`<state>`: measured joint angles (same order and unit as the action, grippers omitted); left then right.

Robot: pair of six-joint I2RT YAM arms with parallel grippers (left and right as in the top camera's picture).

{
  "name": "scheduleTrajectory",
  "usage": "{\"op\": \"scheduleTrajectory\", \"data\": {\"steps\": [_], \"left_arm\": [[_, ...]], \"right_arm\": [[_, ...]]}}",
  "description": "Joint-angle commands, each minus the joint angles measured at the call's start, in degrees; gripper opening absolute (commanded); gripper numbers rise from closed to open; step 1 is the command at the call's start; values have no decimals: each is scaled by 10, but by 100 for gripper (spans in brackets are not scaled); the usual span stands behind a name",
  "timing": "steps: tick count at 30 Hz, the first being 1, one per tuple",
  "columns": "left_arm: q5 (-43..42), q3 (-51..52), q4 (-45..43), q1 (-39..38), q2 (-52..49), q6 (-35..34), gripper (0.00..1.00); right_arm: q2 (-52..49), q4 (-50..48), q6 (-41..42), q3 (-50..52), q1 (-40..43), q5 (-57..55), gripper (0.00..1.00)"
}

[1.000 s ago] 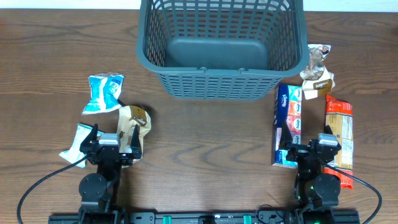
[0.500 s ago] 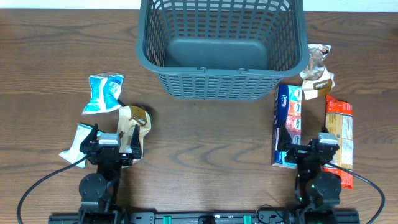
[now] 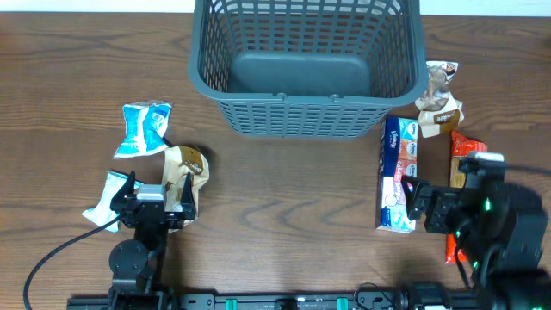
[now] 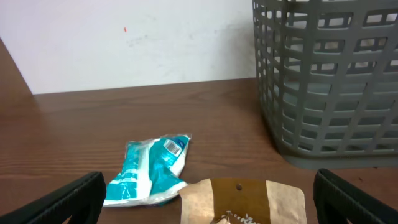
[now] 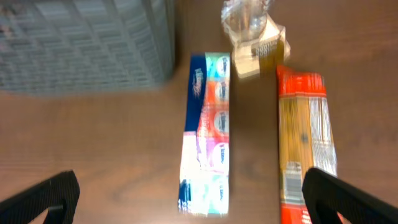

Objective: Pack container
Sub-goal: 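Move the right gripper down onto the Kleenex tissue pack and grasp it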

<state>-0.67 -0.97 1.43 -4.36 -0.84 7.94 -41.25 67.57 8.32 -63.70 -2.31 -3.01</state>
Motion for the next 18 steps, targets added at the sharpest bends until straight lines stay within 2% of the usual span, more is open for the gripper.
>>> {"op": "scheduleTrajectory", "data": {"steps": [1, 11, 18], "left_arm": [[12, 7, 28, -3, 6, 4, 99], [12, 7, 28, -3, 6, 4, 99], [12, 7, 28, -3, 6, 4, 99]], "right_arm": [[-55, 55, -3, -64, 6, 3, 99], [-116, 87, 36, -68, 7, 8, 99], [-223, 102, 37, -68, 42, 9, 99]]}}
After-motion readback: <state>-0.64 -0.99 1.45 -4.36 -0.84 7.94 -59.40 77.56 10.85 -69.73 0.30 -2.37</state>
